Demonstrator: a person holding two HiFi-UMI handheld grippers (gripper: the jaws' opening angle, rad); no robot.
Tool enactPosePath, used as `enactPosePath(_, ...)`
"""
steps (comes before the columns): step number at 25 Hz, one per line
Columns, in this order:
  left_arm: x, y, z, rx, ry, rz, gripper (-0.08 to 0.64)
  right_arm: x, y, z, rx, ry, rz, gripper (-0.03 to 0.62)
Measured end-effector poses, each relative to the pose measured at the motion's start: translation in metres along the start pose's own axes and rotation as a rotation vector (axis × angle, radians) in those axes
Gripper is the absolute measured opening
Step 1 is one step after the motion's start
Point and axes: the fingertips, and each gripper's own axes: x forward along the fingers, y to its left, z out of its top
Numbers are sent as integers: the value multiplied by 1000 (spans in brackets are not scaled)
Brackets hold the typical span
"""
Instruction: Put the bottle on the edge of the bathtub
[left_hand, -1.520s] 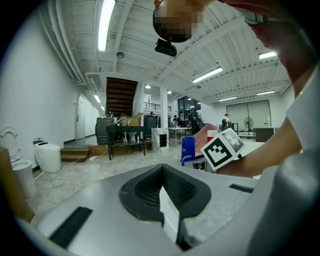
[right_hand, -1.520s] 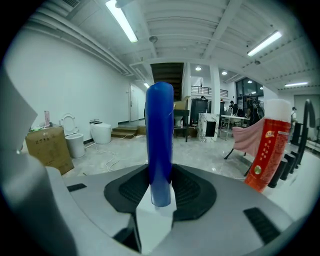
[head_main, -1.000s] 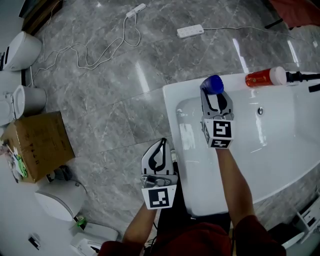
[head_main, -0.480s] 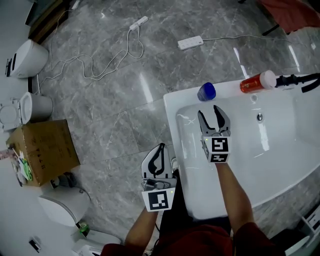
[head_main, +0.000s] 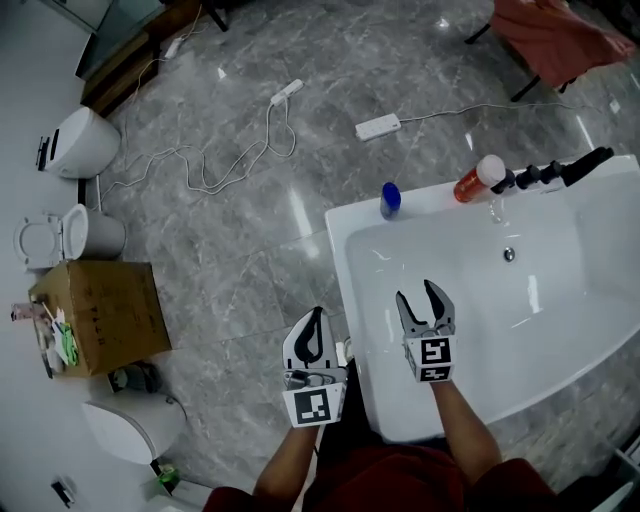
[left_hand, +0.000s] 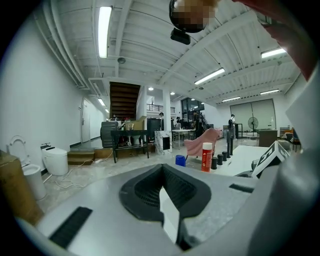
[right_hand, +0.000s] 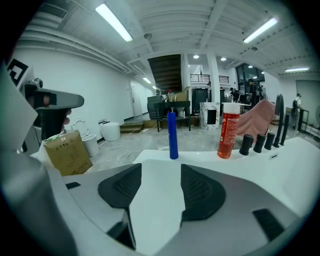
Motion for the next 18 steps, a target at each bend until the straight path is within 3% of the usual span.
enactPosePath(8,-59,-26,46,-25,-33,34,6,-111,-14,42,-19,-87,-17,242)
enactPosePath(18,-122,-63,113,-8,-68,11,6,-238,-16,134,-72,-288,-13,239)
